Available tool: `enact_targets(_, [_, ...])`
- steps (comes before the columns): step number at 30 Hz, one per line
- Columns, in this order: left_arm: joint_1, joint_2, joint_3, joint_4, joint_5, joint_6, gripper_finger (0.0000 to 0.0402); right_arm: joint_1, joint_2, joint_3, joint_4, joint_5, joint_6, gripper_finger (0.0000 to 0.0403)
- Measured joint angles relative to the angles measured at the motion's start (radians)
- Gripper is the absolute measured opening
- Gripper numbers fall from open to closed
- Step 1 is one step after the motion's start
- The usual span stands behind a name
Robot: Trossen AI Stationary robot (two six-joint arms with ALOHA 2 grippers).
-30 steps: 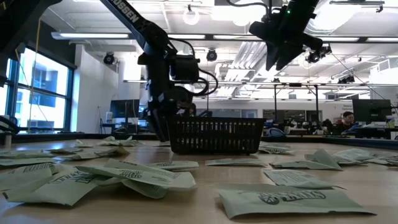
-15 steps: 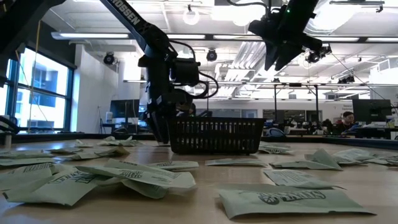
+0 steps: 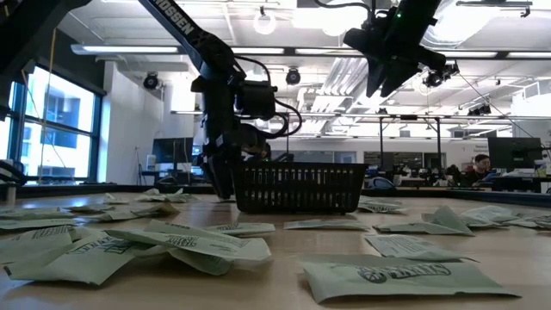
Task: Pick and place Stevia / Truvia into bins
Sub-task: Put the green stevia packet into the black basket
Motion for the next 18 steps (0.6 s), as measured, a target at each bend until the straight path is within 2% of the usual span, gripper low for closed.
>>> enact_targets(5, [0.0,0.002,0.02,-0.063,-0.037,0.008,0.0055,0.0,0.0,0.0,0.0,0.0,0.0,0.0134])
enact_targets(9, [0.0,0.002,0.1,-0.142,-0.095,0.037,0.0025,0.0,0.0,0.0,0.0,0.001,0.0,0.0134])
enact_targets(18, [0.0,0.002,0.281,-0.253,-0.127,0.061,0.0044,0.0,0.0,0.0,0.0,0.007,-0.006,0.0134])
